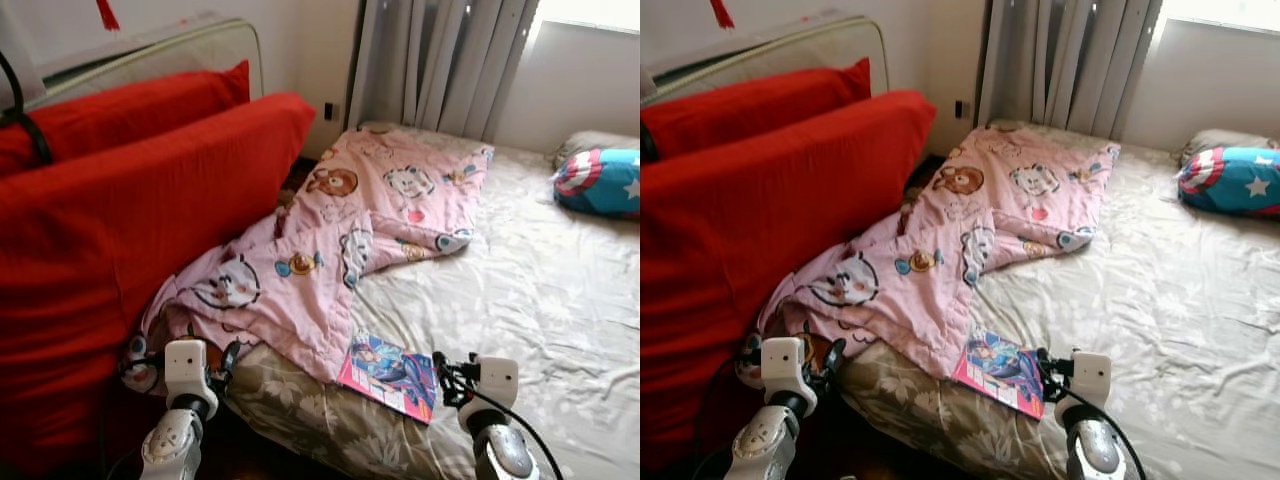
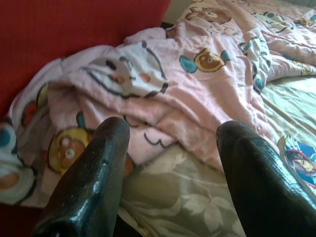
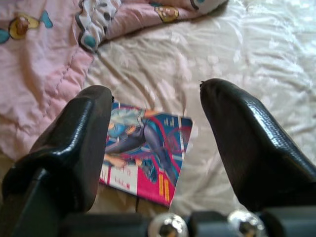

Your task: Clean up the room

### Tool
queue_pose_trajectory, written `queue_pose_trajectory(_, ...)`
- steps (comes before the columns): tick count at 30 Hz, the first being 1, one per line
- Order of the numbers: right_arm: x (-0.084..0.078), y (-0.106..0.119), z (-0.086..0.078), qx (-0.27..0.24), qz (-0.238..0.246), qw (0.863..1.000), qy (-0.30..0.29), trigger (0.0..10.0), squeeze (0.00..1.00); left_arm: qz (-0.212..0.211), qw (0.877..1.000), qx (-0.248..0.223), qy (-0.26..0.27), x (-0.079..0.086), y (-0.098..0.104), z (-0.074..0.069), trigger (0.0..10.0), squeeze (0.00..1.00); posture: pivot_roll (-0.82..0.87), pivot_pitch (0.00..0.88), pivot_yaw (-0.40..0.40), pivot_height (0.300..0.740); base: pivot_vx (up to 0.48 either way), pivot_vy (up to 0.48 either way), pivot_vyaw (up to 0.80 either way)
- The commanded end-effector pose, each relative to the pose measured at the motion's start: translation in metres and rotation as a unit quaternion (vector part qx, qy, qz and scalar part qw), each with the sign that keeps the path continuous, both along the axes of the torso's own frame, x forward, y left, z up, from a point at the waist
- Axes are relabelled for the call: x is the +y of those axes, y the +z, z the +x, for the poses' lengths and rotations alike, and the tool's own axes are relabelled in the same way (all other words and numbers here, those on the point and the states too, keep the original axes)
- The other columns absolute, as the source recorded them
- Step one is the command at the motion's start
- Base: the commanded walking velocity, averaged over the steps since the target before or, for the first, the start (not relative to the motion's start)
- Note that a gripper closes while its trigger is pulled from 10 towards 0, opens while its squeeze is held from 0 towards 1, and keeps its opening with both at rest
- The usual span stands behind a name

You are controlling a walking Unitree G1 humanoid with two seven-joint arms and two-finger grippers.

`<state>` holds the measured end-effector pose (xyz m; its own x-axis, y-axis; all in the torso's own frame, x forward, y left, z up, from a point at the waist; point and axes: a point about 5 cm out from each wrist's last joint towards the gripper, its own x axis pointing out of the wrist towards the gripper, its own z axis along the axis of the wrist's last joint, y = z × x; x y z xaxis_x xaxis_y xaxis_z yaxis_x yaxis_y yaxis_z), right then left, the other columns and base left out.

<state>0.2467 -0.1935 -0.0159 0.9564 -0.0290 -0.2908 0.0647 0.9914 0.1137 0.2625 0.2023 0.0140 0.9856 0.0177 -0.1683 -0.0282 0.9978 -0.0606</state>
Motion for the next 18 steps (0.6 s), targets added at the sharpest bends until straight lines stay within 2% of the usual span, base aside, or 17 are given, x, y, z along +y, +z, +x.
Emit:
queue_pose_trajectory(1, -0.001, -0.001, -0.001, 0.004, -0.001, 1.0, -0.002, 10.0, 0.0, 0.0, 1.0, -0.002, 0.002, 0.001, 0.002, 0.002, 10.0, 0.0, 0.03, 0.0, -0.051, 0.643, 0.0, 0.0, 0.0)
queue_pose_trajectory(9, 0.004, -0.001, -0.001, 0.003, 0.006, 1.0, -0.002, 10.0, 0.0, 0.001, 1.0, 0.002, -0.001, 0.0, 0.002, 0.003, 10.0, 0.0, 0.02, 0.0, -0.047, 0.643, 0.0, 0.0, 0.0)
queue_pose_trajectory(12, 0.005, -0.005, -0.003, 0.018, 0.007, 1.0, 0.002, 10.0, 0.0, -0.001, 1.0, 0.003, -0.004, -0.002, 0.002, 0.003, 10.0, 0.0, 0.02, 0.0, -0.047, 0.643, 0.0, 0.0, 0.0)
queue_pose_trajectory(18, 0.009, -0.005, -0.002, 0.012, 0.015, 1.0, 0.007, 10.0, 0.0, 0.001, 1.0, 0.011, -0.012, -0.004, 0.0, 0.002, 10.0, 0.0, 0.02, 0.0, -0.043, 0.624, 0.0, 0.0, 0.0)
